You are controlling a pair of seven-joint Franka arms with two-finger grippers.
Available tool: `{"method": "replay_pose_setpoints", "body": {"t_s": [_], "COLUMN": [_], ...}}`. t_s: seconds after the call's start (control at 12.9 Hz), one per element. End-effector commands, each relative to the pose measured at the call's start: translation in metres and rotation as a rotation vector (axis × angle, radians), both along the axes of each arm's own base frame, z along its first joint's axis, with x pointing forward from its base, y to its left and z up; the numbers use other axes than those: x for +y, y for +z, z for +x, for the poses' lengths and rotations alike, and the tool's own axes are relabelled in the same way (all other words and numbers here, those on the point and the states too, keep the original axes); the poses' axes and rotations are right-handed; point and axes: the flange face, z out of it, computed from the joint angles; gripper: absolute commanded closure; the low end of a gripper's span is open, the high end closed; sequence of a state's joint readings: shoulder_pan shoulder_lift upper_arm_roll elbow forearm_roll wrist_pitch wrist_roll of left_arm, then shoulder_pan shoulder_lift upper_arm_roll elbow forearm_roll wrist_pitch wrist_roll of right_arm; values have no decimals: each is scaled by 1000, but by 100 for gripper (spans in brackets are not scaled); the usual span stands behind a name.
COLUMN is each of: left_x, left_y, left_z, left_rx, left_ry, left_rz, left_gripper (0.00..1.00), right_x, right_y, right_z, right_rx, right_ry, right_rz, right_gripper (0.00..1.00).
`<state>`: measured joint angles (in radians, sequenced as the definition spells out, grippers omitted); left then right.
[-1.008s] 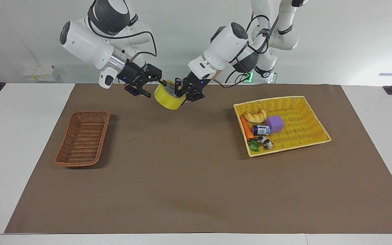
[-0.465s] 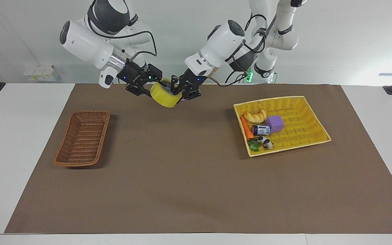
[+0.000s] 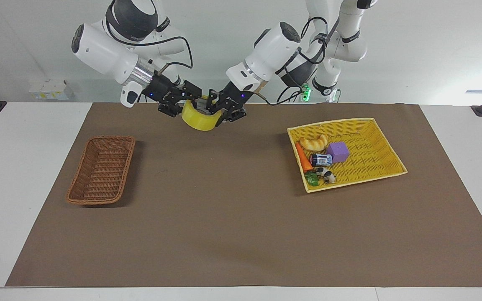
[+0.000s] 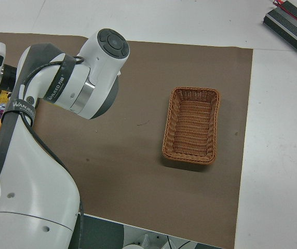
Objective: Move tape to another basket
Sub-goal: 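Carry the tape with the left gripper while the right gripper reaches toward it, then grasp the tape with the right gripper while the left gripper releases it, then lower the tape into the wicker basket while the left gripper withdraws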
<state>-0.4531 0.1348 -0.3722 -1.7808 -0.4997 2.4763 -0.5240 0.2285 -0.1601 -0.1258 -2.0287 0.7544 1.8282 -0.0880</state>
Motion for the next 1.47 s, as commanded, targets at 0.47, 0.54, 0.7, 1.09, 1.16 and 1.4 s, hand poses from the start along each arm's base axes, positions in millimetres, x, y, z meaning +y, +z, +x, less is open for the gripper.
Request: {"method": "replay_pose_setpoints", "body": {"t_s": [0.47, 0.54, 0.7, 1.09, 1.16, 1.4], "left_x": [19, 20, 22, 79, 93, 157], "left_y": [62, 71, 76, 53, 49, 37], "left_z": [-24, -27, -30, 6, 13, 51], "left_rx": [47, 57, 69, 112, 106, 121], "left_ry": [93, 117, 120, 126, 135, 220], "left_rz": [-42, -54, -55, 169, 222, 348], "left_gripper": [0, 0, 0, 0, 0, 0], "right_x": [-29, -40, -72, -200, -219, -261], "right_y": [22, 21, 19, 12, 5, -37], "right_z": [6, 5, 3, -15, -14, 14], "right_rx": [-20, -6, 6, 24, 33, 31], "right_ry": [-63, -68, -72, -211, -244, -338], "right_rz": [9, 12, 20, -112, -128, -184], "right_gripper": [100, 100, 100, 100, 100, 100]}}
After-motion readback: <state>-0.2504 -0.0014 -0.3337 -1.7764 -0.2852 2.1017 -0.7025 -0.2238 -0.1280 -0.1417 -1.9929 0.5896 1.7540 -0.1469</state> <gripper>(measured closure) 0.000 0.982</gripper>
